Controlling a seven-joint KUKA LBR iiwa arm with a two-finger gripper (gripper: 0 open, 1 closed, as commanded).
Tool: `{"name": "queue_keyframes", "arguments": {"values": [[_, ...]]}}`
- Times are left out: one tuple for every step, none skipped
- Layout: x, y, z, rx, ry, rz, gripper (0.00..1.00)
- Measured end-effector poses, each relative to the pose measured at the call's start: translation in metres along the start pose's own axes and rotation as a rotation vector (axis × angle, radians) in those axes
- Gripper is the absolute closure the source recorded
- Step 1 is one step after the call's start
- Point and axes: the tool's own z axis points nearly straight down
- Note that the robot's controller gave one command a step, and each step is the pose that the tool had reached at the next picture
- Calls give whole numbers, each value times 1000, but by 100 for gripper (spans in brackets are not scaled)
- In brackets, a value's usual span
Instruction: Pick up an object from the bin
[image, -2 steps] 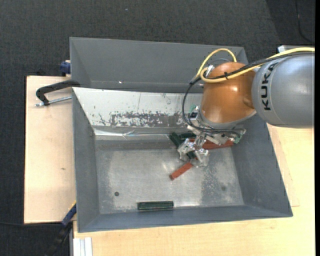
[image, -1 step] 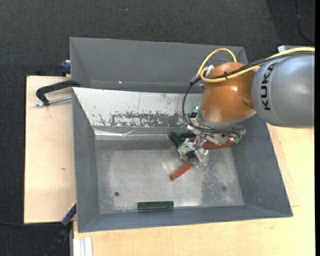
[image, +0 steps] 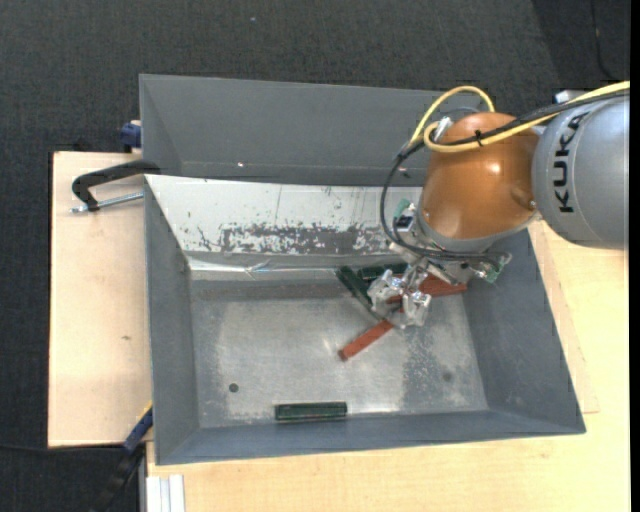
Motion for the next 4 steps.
{"name": "queue_keyframes", "arguments": {"values": [[-8, 24, -10, 1, -1, 90, 0], [-8, 24, -11, 1, -1, 91, 100], [-8, 24, -11, 1, -1, 91, 0], [-8, 24, -11, 1, -1, 91, 0]]}}
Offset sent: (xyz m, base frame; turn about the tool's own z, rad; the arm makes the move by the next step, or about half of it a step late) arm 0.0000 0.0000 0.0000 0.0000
